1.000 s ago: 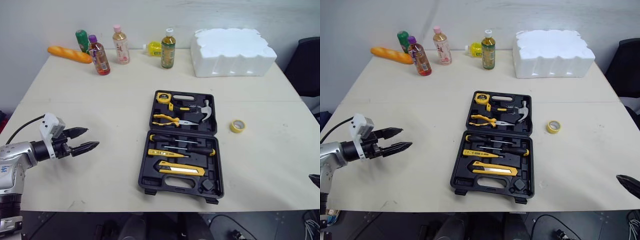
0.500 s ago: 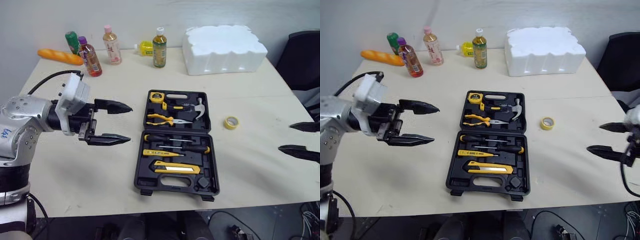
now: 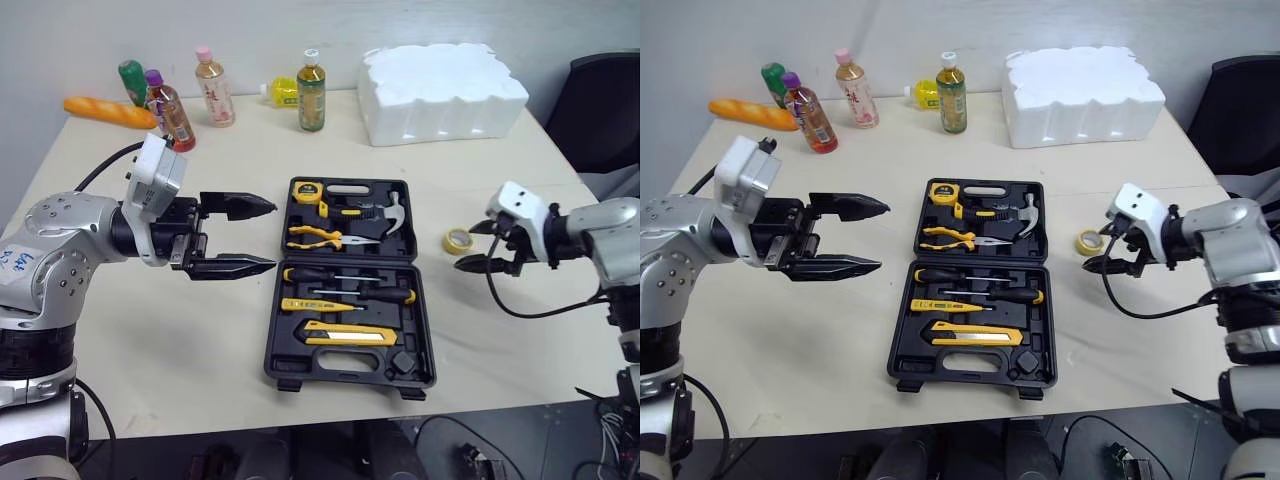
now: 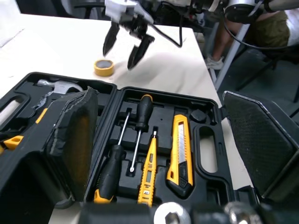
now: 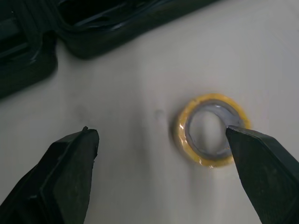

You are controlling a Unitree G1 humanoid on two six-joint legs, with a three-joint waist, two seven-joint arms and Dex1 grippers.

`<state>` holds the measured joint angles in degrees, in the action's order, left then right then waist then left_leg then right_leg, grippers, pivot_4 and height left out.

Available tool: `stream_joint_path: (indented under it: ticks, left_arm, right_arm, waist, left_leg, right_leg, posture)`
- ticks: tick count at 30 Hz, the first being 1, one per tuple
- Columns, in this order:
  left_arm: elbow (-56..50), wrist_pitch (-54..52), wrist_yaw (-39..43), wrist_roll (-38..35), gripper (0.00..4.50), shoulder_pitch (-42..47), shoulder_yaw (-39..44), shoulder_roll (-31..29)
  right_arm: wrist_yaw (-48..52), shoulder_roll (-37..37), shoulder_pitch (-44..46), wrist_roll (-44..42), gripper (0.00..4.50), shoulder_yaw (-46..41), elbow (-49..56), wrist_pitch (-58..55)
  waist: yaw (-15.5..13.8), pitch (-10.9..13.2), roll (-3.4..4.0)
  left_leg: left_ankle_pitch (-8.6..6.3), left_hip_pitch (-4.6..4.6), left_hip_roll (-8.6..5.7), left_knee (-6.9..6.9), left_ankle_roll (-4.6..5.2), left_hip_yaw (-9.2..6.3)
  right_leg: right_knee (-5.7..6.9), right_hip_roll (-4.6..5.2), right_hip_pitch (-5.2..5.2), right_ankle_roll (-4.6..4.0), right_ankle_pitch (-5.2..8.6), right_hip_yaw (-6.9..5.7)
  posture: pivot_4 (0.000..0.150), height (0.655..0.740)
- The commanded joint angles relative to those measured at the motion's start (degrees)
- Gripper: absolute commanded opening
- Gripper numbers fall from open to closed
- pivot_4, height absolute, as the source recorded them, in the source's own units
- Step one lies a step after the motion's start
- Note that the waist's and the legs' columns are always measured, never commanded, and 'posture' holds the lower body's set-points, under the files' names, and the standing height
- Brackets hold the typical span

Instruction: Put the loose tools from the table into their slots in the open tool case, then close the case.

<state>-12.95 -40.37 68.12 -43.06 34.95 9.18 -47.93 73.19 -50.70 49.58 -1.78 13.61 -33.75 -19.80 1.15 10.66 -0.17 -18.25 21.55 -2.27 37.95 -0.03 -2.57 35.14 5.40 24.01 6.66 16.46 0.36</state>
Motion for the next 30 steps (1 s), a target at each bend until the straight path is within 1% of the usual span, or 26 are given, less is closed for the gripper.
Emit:
stream_joint_path:
  ticks: [1, 6, 11, 14, 15, 16, 17, 18, 19, 23, 24, 30]
  left_arm:
    - [-1.85, 0.94, -0.74, -0.85, 4.48, -0.64, 1.67, -0.45]
    - [-2.08, 1.56, -1.0, -0.61, 4.48, -1.09, 1.53, -0.83]
    - [-2.16, 1.81, -1.22, -0.88, 4.48, -0.62, 1.5, -0.86]
    - [-2.08, 2.02, -1.29, -0.8, 4.48, -0.16, 0.95, -0.43]
    - [-2.03, 2.09, -1.33, -0.74, 4.5, -0.01, 0.71, -0.25]
    - [-2.07, 2.22, -1.26, -0.7, 4.5, 0.06, 0.52, -0.15]
    - [-2.1, 2.31, -1.21, -0.69, 4.5, 0.08, 0.43, -0.12]
    - [-2.19, 2.32, -1.25, -0.73, 4.5, 0.07, 0.35, -0.06]
    - [-2.27, 2.3, -1.3, -0.78, 4.5, 0.07, 0.3, -0.03]
    - [-2.86, 2.4, -1.1, -1.0, 4.5, -0.2, -0.18, 0.37]
    - [-2.99, 2.51, -1.02, -0.97, 4.5, -0.29, -0.33, 0.52]
    - [-3.42, 2.55, -0.4, -1.05, 4.5, -0.38, -0.97, 0.95]
  right_arm:
    - [1.26, 0.71, 3.08, 1.59, 4.5, -0.01, -2.59, 1.36]
    - [0.04, 2.23, 5.12, 5.09, 4.5, 1.64, -7.18, 2.15]
    - [2.25, 2.49, 4.5, 5.45, 4.5, 1.61, -7.03, 2.7]
    - [0.49, 3.72, 5.05, 5.82, 4.5, 1.17, -8.28, 3.13]
    - [-0.33, 4.16, 5.31, 6.08, 3.98, 1.07, -9.01, 3.52]
    - [-1.06, 4.42, 5.42, 6.31, 3.7, 0.95, -9.59, 3.95]
    - [-1.4, 4.53, 5.48, 6.46, 3.31, 0.85, -9.95, 4.23]
    - [-1.38, 4.41, 5.34, 6.54, 2.7, 0.78, -9.92, 4.57]
    - [-1.34, 4.3, 5.24, 6.56, 2.28, 0.75, -9.9, 4.83]
    - [-1.61, 3.78, 4.58, 6.48, 0.26, 0.21, -8.99, 5.33]
    - [-1.28, 3.38, 4.21, 6.4, 0.01, 0.06, -8.16, 5.34]
    - [2.17, 0.56, 0.97, 4.36, 0.01, -1.36, 0.79, 3.54]
  waist:
    - [-0.01, 0.0, 0.0]
    - [0.05, 0.0, 0.0]
    - [0.31, 0.0, 0.0]
    - [0.43, 0.0, 0.0]
    - [0.49, 0.0, 0.0]
    - [0.49, 0.0, 0.0]
    - [0.49, 0.0, 0.0]
    - [0.47, 0.0, 0.0]
    - [0.43, 0.0, 0.0]
    - [0.42, -0.01, -0.01]
    - [0.42, -0.01, -0.01]
    - [0.35, 0.0, -0.01]
  left_leg:
    - [0.0, 0.0, -0.01, 0.01, 0.0, 0.02]
    - [0.0, 0.0, -0.02, 0.02, 0.0, 0.02]
    - [0.0, 0.0, -0.02, 0.02, 0.0, 0.03]
    - [0.0, 0.0, -0.01, 0.02, 0.0, 0.03]
    - [0.0, -0.01, 0.0, 0.02, 0.0, 0.04]
    - [0.0, -0.02, 0.0, 0.03, 0.0, 0.05]
    - [0.0, -0.02, 0.0, 0.03, -0.01, 0.07]
    - [0.01, -0.03, 0.0, 0.03, -0.01, 0.08]
    - [0.01, -0.03, 0.0, 0.05, -0.01, 0.09]
    - [0.01, -0.03, -0.02, 0.09, -0.01, 0.08]
    - [0.01, -0.03, -0.02, 0.11, -0.01, 0.08]
    - [0.0, -0.02, -0.03, 0.09, -0.01, 0.08]
  right_leg:
    - [0.01, 0.0, 0.0, 0.0, 0.0, 0.01]
    - [0.01, 0.0, 0.0, 0.01, 0.0, -0.01]
    - [0.1, -0.01, 0.01, 0.01, 0.0, -0.01]
    - [0.16, -0.02, 0.01, 0.01, 0.0, -0.01]
    - [0.17, -0.02, 0.01, 0.01, 0.0, -0.01]
    - [0.19, -0.03, 0.02, 0.01, 0.0, 0.0]
    - [0.22, -0.02, 0.04, 0.01, 0.0, 0.0]
    - [0.25, -0.03, 0.03, 0.0, 0.0, 0.0]
    - [0.26, -0.02, 0.04, 0.01, 0.0, 0.0]
    - [0.29, -0.03, 0.03, 0.01, 0.0, 0.0]
    - [0.29, -0.02, 0.03, 0.01, 0.0, 0.0]
    - [0.31, -0.03, 0.04, 0.0, 0.0, -0.01]
  posture:
    - [0.15, 0.7383]
    - [0.15, 0.7383]
    - [0.15, 0.7383]
    - [0.15, 0.7383]
    - [0.15, 0.7383]
    - [0.15, 0.7383]
    - [0.15, 0.7383]
    - [0.15, 0.7383]
    - [0.15, 0.7383]
    - [0.15, 0.7383]
    - [0.15, 0.7383]
    - [0.15, 0.7383]
